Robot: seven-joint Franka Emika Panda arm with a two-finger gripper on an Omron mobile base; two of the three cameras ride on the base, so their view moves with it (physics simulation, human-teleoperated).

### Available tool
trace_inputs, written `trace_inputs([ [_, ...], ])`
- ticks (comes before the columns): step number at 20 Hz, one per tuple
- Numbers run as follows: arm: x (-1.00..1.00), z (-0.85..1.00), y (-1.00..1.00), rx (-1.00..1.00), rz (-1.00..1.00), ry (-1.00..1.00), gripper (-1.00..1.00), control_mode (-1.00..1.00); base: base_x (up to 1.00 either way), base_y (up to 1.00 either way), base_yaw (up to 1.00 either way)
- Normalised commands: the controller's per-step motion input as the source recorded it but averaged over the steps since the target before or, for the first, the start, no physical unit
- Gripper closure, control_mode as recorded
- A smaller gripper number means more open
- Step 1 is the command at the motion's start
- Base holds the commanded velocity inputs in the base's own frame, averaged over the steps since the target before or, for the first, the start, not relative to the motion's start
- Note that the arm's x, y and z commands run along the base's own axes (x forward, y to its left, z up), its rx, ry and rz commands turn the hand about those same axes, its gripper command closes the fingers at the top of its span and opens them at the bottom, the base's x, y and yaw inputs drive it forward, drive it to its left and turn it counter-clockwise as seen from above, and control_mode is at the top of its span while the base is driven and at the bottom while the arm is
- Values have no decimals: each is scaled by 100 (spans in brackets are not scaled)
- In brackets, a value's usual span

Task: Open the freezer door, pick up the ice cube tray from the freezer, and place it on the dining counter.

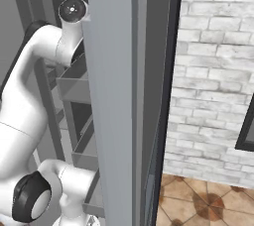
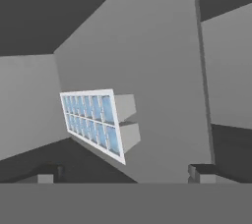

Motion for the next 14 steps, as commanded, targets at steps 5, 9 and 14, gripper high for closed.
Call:
trace_inputs([
  [5,43,-24,-2,0,0,-7,-100,-100,0,0,0],
  [9,64,-12,0,0,0,0,-100,-100,0,0,0],
  [14,66,-3,0,0,0,0,-100,-100,0,0,0],
])
